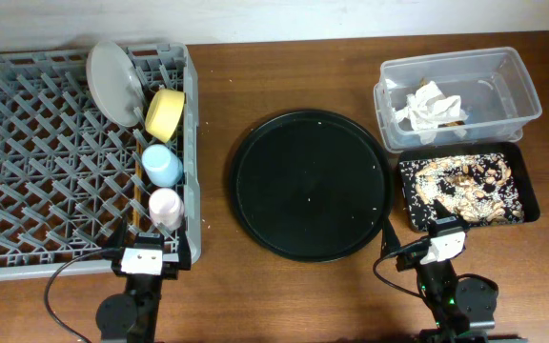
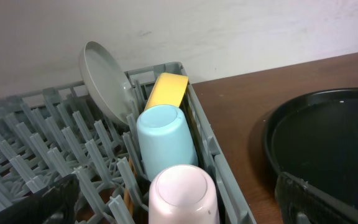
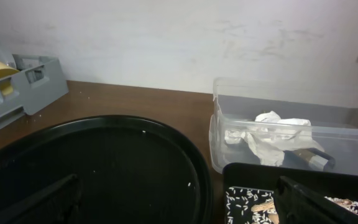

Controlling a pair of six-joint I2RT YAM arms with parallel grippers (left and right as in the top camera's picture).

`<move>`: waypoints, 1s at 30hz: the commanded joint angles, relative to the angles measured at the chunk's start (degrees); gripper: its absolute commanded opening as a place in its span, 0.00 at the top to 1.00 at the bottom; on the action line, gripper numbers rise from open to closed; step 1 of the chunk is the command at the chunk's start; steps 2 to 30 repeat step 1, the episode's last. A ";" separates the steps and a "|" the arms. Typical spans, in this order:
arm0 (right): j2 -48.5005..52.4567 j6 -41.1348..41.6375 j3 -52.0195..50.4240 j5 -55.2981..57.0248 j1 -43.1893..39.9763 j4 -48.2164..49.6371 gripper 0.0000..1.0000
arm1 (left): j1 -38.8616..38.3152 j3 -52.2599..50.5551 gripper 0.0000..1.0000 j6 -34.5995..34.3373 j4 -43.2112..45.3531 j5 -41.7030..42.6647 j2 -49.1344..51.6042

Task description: Sort waste into correct bins and load items into the dishwasher rack

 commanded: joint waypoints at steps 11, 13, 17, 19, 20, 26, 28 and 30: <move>-0.44 0.04 -0.42 -0.13 0.31 -0.13 0.02 | 0.31 -0.35 0.01 0.92 -0.07 -0.39 -0.55; -0.44 0.04 -0.42 -0.13 0.31 -0.13 0.02 | 0.31 -0.35 0.01 0.92 -0.07 -0.39 -0.55; -0.44 0.04 -0.42 -0.13 0.31 -0.13 0.02 | 0.31 -0.35 0.01 0.92 -0.07 -0.39 -0.55; -0.44 0.04 -0.42 -0.13 0.31 -0.13 0.02 | 0.31 -0.35 0.01 0.92 -0.07 -0.39 -0.55; -0.44 0.04 -0.42 -0.13 0.31 -0.13 0.02 | 0.31 -0.35 0.01 0.92 -0.07 -0.39 -0.55; -0.44 0.04 -0.42 -0.13 0.31 -0.13 0.02 | 0.31 -0.35 0.01 0.92 -0.07 -0.39 -0.55; -0.44 0.04 -0.42 -0.13 0.31 -0.13 0.02 | 0.31 -0.35 0.01 0.92 -0.07 -0.39 -0.55; -0.44 0.04 -0.42 -0.13 0.31 -0.13 0.02 | 0.31 -0.35 0.01 0.92 -0.07 -0.39 -0.55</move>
